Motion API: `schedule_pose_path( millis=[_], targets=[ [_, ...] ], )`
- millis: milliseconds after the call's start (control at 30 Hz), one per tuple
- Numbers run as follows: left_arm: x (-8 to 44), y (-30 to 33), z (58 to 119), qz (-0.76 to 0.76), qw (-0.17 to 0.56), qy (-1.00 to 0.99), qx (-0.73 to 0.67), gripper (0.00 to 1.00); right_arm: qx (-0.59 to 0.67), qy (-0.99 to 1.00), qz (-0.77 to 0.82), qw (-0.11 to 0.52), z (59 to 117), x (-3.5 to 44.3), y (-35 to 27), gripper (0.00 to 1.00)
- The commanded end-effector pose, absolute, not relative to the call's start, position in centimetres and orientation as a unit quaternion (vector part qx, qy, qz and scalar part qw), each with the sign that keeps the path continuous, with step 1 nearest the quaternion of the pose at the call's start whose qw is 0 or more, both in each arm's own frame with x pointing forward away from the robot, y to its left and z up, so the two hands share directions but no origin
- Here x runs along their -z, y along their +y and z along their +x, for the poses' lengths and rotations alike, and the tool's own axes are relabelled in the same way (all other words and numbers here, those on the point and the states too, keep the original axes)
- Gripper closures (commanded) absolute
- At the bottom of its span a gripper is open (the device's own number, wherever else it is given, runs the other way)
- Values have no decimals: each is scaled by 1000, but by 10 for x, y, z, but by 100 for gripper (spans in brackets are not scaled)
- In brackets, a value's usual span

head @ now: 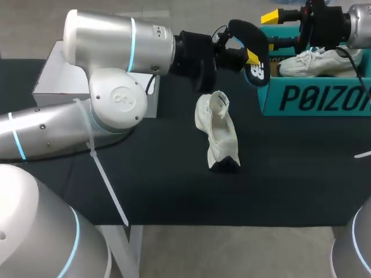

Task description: Take the shoe out of the shoebox, open the shoe tongue, remove and reinsert the insole, then place the shoe into the shoebox

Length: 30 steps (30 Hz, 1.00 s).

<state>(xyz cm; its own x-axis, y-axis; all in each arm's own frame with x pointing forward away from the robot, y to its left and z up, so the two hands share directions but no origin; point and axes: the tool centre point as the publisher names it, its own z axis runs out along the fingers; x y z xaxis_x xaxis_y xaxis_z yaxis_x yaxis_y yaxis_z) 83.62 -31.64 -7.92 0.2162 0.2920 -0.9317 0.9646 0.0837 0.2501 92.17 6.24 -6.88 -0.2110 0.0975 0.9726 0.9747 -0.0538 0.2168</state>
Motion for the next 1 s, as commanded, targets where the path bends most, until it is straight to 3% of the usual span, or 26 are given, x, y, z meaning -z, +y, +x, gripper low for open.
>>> schedule_pose_path(
  millis=[33, 167, 200, 233, 400, 467, 500, 833, 867, 900, 933, 1000],
  targets=[
    [83, -317, 837, 584, 524, 504, 359, 100, 543, -558, -480, 404, 922, 69, 63, 36],
    [86, -319, 838, 597, 520, 501, 351, 100, 543, -559, -477, 407, 922, 70, 64, 42],
    [86, -319, 838, 597, 519, 500, 352, 100, 543, -559, -477, 407, 922, 70, 64, 51],
    [85, -319, 838, 598, 519, 499, 352, 100, 543, -559, -477, 407, 922, 70, 65, 53],
    [82, -320, 842, 601, 517, 494, 358, 100, 544, -558, -476, 407, 922, 72, 65, 56],
    [81, -322, 845, 600, 516, 494, 360, 100, 544, -556, -478, 408, 921, 73, 65, 71],
    [81, -322, 845, 601, 515, 493, 360, 100, 543, -554, -480, 409, 921, 74, 64, 99],
    [80, -327, 846, 612, 502, 483, 375, 100, 538, -545, -484, 422, 920, 83, 67, 100],
    [78, -326, 845, 615, 499, 483, 374, 90, 538, -545, -484, 423, 920, 83, 67, 100],
    [77, -325, 845, 616, 499, 483, 373, 58, 540, -545, -482, 423, 920, 83, 67, 100],
    [75, -324, 846, 621, 499, 481, 366, 0, 540, -545, -481, 424, 921, 83, 68, 100],
    [71, -320, 846, 637, 496, 473, 355, 0, 539, -548, -482, 421, 922, 81, 68, 100]
  ],
)
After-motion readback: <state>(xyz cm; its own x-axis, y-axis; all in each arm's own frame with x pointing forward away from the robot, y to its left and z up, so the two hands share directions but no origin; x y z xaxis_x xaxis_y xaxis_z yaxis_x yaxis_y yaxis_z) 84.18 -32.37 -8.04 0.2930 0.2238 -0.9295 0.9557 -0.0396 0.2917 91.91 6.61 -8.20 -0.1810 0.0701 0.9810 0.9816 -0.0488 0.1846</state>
